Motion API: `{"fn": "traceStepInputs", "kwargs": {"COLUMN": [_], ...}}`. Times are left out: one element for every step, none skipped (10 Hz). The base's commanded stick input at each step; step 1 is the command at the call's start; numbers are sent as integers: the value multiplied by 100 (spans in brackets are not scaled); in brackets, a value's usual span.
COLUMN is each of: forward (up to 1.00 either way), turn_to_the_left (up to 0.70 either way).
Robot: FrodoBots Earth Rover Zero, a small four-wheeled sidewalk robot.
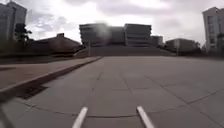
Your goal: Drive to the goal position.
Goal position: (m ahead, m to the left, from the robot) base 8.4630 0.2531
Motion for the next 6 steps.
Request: {"fn": "traceStepInputs", "kwargs": {"forward": [100,100,100,100,100,100], "turn_to_the_left": [0,0,0,0,0,0]}}
